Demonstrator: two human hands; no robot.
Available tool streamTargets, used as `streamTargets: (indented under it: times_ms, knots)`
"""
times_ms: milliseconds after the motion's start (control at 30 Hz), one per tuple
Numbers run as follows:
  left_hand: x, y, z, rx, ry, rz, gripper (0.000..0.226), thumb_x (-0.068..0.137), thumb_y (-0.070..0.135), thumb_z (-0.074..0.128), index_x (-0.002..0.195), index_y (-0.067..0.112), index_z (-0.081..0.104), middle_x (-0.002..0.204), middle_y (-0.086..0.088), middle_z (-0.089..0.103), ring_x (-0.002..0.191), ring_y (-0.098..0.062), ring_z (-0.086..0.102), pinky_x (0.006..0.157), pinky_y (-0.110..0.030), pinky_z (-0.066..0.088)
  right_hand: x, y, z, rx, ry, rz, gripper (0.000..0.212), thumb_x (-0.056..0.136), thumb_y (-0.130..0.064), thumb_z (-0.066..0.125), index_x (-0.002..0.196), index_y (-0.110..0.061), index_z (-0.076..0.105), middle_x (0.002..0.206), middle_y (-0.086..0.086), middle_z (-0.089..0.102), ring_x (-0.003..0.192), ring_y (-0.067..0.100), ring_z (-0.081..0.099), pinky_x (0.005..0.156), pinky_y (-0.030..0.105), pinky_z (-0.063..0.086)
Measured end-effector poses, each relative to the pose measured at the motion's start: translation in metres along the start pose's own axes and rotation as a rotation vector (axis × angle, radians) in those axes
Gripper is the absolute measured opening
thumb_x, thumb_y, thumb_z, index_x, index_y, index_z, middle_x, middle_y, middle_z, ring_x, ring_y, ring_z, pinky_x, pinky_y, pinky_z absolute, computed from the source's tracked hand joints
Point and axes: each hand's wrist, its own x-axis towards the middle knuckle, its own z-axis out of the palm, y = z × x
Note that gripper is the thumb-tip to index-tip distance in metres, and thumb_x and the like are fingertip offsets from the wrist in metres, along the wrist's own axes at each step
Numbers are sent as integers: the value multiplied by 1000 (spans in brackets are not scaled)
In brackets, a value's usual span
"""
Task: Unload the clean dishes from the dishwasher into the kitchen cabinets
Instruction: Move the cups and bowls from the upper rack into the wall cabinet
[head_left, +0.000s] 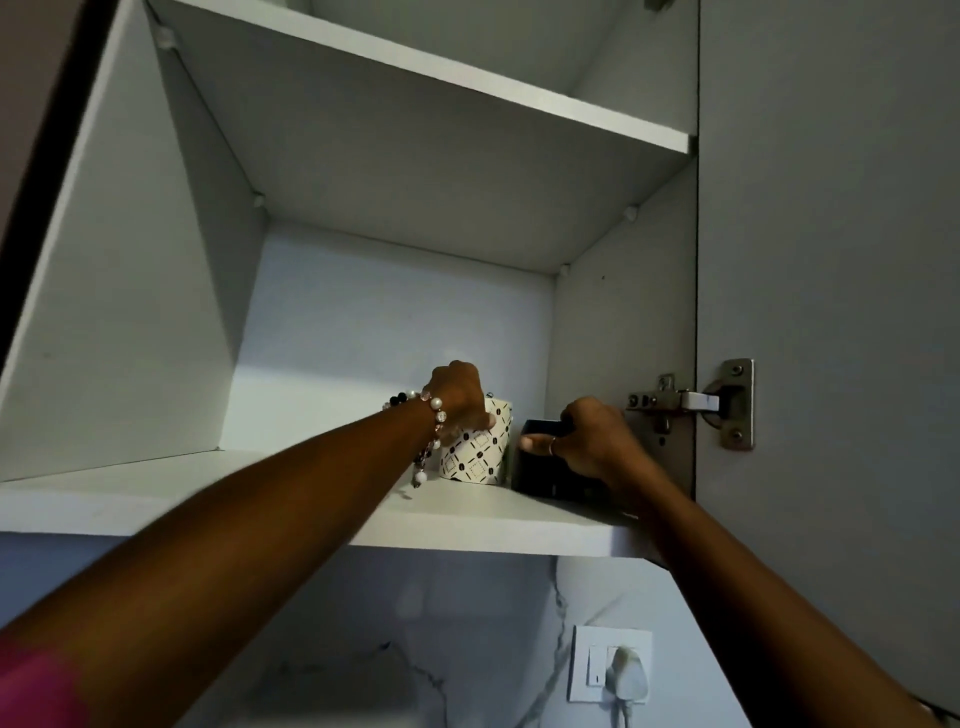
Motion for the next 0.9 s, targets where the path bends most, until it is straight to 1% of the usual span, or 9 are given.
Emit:
streamTargets:
  times_ms: [100, 200, 333, 433, 467, 533, 633, 733, 900]
  knots:
    - [7, 3, 8, 24, 30, -15, 40, 74, 6, 77, 107, -7, 59, 107, -20, 66, 95, -29, 69, 82, -36, 58, -3, 4, -3, -18, 30, 15, 51, 74, -29, 79, 108, -4, 52, 102, 12, 54, 89, 24, 52, 62, 25, 40]
    - [14, 6, 10, -48, 81, -52, 20, 70, 4, 80, 78, 1, 62, 84, -14, 73, 75, -24, 73, 71, -33, 60, -7, 3, -3, -130, 71, -22, 56, 74, -18, 80, 116, -1, 46, 118, 20, 54, 104, 33, 56, 73, 29, 42]
    - [21, -2, 13, -245, -134, -103, 17, 77, -6, 70, 85, -3, 56, 79, -19, 70, 71, -29, 72, 80, -38, 59, -14, 1, -4, -237, 97, -59, 56, 76, -17, 78, 119, 0, 46, 120, 21, 54, 107, 34, 58, 76, 31, 45]
    - [22, -5, 15, -310, -263, -72, 13, 87, -12, 50, 82, 0, 54, 74, -12, 60, 62, -18, 62, 61, -29, 57, -15, 0, -7, -276, 64, -68, 47, 79, -19, 76, 116, 1, 54, 117, 20, 59, 105, 32, 59, 73, 28, 44]
    - [22, -5, 15, -297, -324, -60, 20, 91, -10, 44, 81, 4, 54, 76, -9, 58, 66, -16, 59, 58, -27, 50, -15, 0, -7, -283, 51, -72, 45, 80, -18, 75, 116, 0, 56, 117, 19, 60, 105, 31, 60, 73, 28, 44]
    - [20, -4, 16, -244, -413, -47, 24, 94, -6, 39, 98, 5, 60, 93, -8, 60, 92, -23, 60, 69, -29, 46, -16, 1, -7, -293, 38, -77, 45, 81, -17, 74, 118, -1, 55, 119, 19, 60, 107, 31, 60, 78, 28, 47]
    - [18, -2, 19, -99, -456, -37, 48, 89, -14, 38, 131, 5, 52, 137, -12, 49, 130, -31, 42, 96, -49, 47, -16, 1, -8, -311, 29, -76, 47, 83, -16, 72, 123, -3, 53, 122, 17, 58, 109, 31, 59, 87, 32, 49]
    - [19, -4, 20, -47, -480, -39, 56, 89, -16, 34, 138, 9, 45, 150, -10, 36, 135, -33, 37, 101, -56, 43, -16, 4, -6, -313, 48, -85, 45, 83, -15, 72, 122, -4, 54, 120, 17, 59, 106, 30, 60, 86, 31, 50]
    - [14, -2, 17, 30, -466, -27, 62, 87, -18, 31, 138, 15, 47, 149, -1, 39, 134, -31, 40, 99, -55, 45, -11, 7, -4, -236, 59, -74, 39, 79, -13, 75, 115, -4, 61, 112, 17, 64, 99, 30, 63, 77, 29, 49]
